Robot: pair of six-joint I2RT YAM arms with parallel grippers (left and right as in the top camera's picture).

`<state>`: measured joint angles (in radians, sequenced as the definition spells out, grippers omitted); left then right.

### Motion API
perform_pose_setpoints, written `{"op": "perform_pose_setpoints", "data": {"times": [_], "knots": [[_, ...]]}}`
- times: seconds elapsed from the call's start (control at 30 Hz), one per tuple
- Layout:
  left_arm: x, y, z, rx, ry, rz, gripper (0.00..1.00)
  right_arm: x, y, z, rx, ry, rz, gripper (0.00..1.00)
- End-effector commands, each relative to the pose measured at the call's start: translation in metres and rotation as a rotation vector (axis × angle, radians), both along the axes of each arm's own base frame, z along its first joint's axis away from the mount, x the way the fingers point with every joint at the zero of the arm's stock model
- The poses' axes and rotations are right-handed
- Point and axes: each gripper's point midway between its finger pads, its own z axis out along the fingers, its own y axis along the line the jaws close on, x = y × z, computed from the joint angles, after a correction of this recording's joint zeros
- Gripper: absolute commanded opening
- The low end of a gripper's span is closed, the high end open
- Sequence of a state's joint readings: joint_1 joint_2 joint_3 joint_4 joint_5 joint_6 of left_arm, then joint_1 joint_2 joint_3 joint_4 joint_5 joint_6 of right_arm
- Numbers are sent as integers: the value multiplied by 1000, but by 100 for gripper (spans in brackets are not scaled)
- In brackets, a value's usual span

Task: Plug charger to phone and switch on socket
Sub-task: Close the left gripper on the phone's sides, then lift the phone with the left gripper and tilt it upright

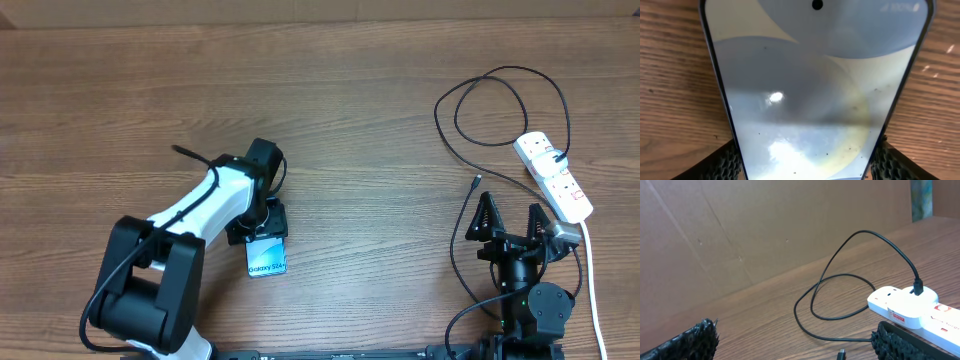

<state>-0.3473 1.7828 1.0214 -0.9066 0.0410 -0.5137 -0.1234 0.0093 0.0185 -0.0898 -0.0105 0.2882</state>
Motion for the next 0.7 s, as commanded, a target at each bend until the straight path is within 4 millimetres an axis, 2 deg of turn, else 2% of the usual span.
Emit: {"op": "perform_pose_setpoints", "data": {"times": [0.0,0.13,0.27,0.47,0.67], "knots": [[19,-11,17,-28,-39,-18,55,0,-1,-2,-1,-2,-5,100],[28,-15,29,-38,-55,-18,55,0,-1,-2,-1,-2,-5,100],[36,-28,37,-99,-68,-16,55,0,-1,-2,-1,-2,-5,100],[47,-55,58,-241,-80,-15,54,0,-1,-2,-1,-2,-5,100],[63,-86,90,-407,-111,-4,54,0,-1,-2,-1,-2,-5,100]]}}
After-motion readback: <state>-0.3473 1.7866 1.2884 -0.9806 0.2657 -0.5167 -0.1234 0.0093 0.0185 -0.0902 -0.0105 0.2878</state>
